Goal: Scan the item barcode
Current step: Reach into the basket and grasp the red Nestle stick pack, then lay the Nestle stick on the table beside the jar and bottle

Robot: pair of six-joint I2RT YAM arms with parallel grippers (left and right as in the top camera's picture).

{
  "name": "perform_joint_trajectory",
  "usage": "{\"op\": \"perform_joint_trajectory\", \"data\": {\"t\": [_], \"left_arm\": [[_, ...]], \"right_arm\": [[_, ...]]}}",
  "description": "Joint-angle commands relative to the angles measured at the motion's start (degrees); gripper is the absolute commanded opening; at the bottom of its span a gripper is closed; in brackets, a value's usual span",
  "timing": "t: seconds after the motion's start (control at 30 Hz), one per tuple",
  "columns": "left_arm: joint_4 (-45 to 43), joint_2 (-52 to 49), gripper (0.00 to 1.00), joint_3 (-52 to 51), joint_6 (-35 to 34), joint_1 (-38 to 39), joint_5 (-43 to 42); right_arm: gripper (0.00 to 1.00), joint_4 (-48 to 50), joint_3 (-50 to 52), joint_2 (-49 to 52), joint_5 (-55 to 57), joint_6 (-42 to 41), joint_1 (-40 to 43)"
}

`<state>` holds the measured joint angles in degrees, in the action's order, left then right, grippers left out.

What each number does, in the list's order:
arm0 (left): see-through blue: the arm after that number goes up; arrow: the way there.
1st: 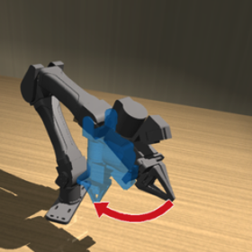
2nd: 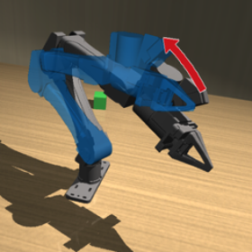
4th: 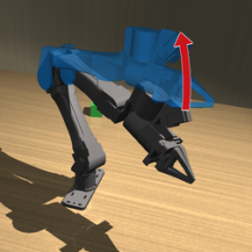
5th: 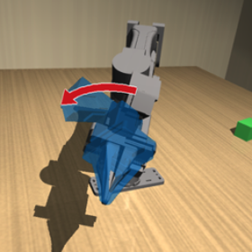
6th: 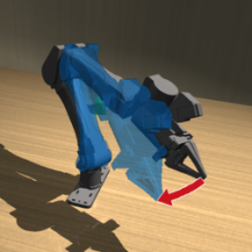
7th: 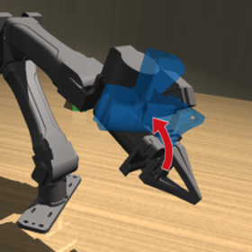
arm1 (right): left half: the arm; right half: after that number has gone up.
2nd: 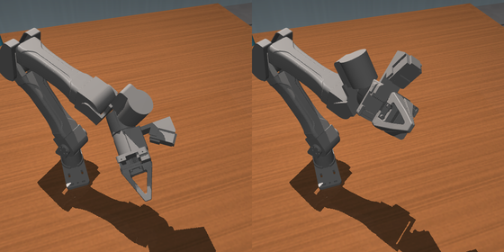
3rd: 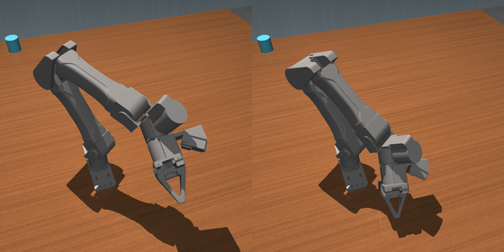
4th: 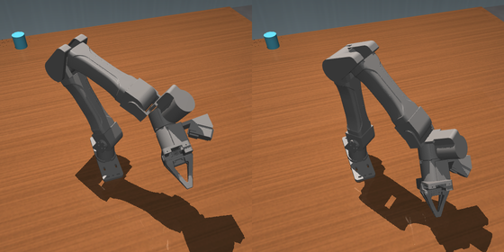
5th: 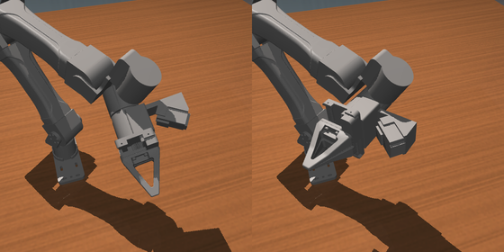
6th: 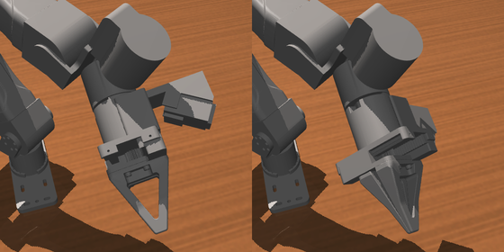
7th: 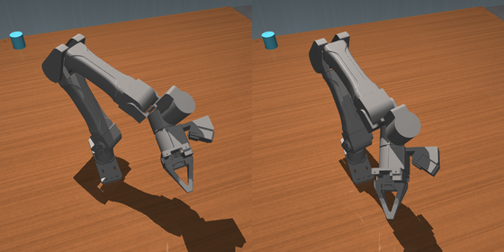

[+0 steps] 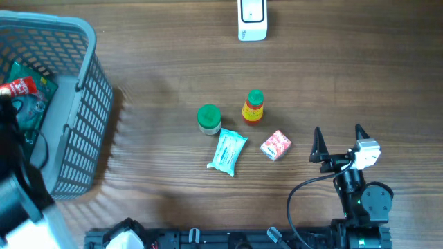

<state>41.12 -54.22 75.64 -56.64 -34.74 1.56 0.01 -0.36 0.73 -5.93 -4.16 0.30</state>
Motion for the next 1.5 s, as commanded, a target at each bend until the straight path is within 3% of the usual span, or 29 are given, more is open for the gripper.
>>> {"op": "perform_joint_trajectory", "data": {"t": [0.0, 0.13, 0.33, 0.57, 0.63, 1.13, 1.43, 1.47], "left_arm": [[-0.02, 5.40, 0.04, 0.57, 0.96, 5.97, -8.17], [0.11, 6.23, 0.04, 0.55, 1.31, 15.52, -10.10], [0.07, 1.62, 0.04, 0.50, 8.00, 34.58, -10.05], [0.57, -9.79, 0.04, 0.50, 11.26, 52.46, -7.37], [0.44, -19.12, 0.04, 0.50, 11.23, 58.88, -6.16], [-5.55, -51.56, 0.04, 0.46, 11.28, 70.25, -6.16], [-5.53, -56.26, 0.04, 0.44, 11.45, 70.60, -2.75], [-5.33, -56.28, 0.08, 0.44, 11.45, 70.60, -2.75]], "right_arm": [[1.00, 0.31, 0.07, -0.46, 0.13, 0.79, -0.24], [1.00, 0.31, 0.07, -0.46, 0.13, 0.79, -0.24], [1.00, 0.28, 0.07, -0.46, 0.13, 0.79, -0.24], [1.00, 0.31, 0.07, -0.46, 0.15, 0.79, -0.24], [1.00, 0.28, 0.07, -0.46, 0.13, 0.79, -0.24], [1.00, 0.28, 0.07, -0.46, 0.13, 0.76, -0.24], [1.00, 0.31, 0.07, -0.46, 0.13, 0.79, -0.24], [1.00, 0.31, 0.07, -0.46, 0.15, 0.79, -0.24]]}}
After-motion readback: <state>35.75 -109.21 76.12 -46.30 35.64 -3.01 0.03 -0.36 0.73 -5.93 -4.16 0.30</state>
